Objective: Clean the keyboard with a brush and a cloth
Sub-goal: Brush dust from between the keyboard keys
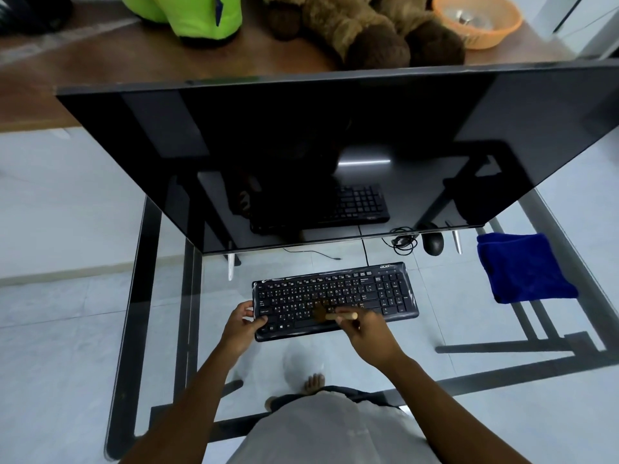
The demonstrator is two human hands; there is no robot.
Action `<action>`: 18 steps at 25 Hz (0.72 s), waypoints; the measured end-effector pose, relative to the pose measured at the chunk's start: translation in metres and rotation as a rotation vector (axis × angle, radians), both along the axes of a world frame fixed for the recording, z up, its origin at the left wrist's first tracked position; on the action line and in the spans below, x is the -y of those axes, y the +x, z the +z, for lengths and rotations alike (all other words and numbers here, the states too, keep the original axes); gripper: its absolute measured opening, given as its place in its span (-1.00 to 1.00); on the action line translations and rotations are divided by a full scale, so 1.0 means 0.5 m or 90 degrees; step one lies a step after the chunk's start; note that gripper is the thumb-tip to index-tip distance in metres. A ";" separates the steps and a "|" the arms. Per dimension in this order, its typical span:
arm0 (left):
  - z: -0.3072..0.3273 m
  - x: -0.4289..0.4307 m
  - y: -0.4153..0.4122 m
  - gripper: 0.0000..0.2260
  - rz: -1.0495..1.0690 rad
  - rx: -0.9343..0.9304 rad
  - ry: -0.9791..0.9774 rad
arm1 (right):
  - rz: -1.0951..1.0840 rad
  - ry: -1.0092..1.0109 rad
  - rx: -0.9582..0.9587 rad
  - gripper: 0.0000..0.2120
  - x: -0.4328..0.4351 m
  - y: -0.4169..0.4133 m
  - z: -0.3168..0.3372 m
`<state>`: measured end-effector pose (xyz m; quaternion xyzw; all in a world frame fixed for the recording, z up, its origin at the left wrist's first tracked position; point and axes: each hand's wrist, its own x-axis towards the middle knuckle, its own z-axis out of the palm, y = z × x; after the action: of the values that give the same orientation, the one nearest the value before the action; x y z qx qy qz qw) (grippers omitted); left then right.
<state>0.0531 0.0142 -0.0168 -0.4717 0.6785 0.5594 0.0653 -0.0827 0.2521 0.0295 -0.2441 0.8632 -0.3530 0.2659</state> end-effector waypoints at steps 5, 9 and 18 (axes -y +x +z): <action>-0.003 -0.001 0.001 -0.63 0.000 0.002 -0.003 | 0.009 -0.001 -0.017 -0.81 0.000 0.008 0.000; -0.002 -0.001 0.001 -0.64 0.003 0.000 -0.005 | 0.015 0.008 -0.018 -0.81 0.006 0.010 -0.001; -0.005 0.001 0.004 -0.67 0.006 -0.007 0.001 | -0.011 0.021 -0.046 -0.82 -0.004 0.012 -0.006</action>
<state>0.0549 0.0139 -0.0193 -0.4718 0.6761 0.5628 0.0588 -0.0766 0.2541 0.0267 -0.2450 0.8801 -0.3317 0.2354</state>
